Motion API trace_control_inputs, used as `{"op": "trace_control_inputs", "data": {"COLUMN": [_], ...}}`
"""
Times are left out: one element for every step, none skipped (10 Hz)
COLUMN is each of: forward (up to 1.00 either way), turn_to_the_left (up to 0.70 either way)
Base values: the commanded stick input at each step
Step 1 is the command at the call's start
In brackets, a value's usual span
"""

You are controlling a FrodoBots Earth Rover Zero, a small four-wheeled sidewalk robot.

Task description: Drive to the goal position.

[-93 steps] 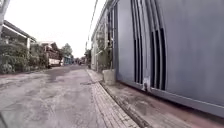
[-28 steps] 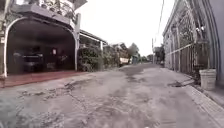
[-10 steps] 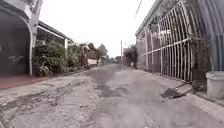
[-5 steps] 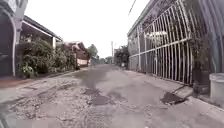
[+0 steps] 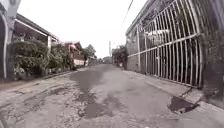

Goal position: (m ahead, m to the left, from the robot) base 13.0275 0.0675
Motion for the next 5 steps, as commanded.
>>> {"op": "trace_control_inputs", "data": {"forward": [0.70,0.70,0.70,0.70,0.70], "turn_to_the_left": [0.02,0.20,0.33,0.03,0.00]}}
